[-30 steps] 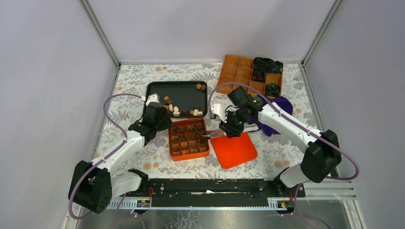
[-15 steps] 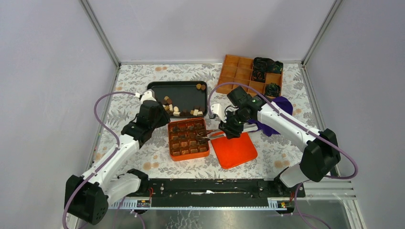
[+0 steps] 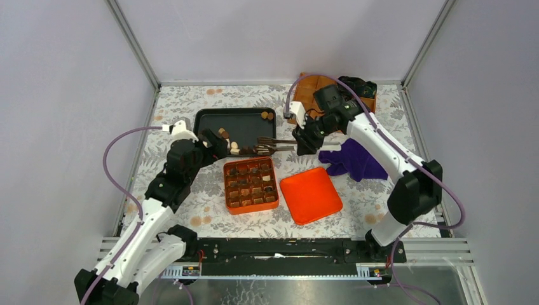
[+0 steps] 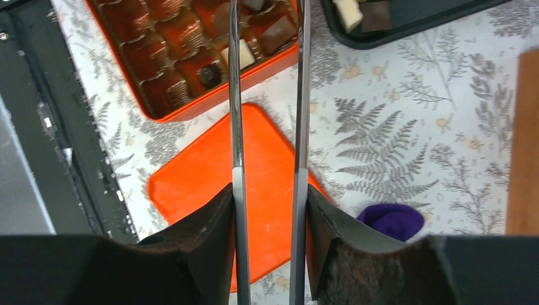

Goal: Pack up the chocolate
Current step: Pick up the fake chocolate from the plate.

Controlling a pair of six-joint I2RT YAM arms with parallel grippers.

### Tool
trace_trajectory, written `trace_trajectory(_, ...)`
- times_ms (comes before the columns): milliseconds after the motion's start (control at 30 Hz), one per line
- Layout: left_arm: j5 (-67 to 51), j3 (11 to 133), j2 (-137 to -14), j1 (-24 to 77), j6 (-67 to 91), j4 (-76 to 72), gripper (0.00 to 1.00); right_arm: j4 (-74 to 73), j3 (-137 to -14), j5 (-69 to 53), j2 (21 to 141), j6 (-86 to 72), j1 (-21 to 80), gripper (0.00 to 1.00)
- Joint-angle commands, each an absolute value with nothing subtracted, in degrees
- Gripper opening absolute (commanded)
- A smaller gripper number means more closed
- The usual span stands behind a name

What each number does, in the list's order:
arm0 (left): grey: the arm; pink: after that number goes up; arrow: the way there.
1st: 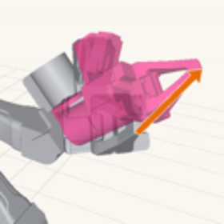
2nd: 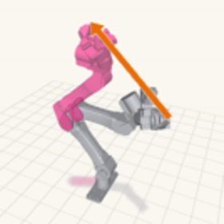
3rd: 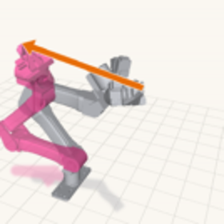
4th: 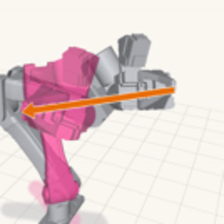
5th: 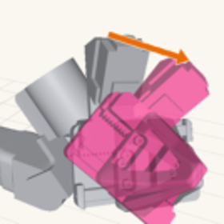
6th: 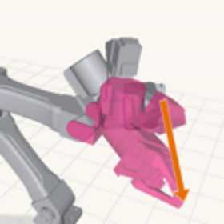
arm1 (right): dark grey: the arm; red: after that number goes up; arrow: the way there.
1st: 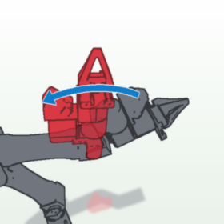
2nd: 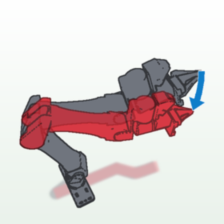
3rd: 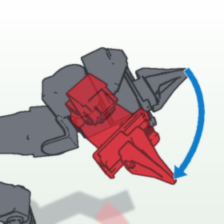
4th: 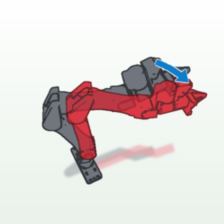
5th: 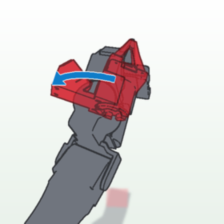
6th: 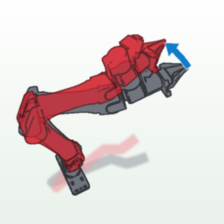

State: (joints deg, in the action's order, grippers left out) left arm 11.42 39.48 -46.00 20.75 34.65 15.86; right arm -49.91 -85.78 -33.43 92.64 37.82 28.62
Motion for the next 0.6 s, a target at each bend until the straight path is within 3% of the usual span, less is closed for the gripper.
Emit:
trace_trajectory(0,11.7,37.3,-43.2,19.5,36.2,11.4,0.99,-47.0,-91.8,-31.0,97.6,36.3,27.7,0.45)
trace_trajectory(567,10.1,34.7,-39.9,17.2,37.8,12.8,0.99,-50.1,-105.8,-22.4,114.3,41.6,27.1,0.45)
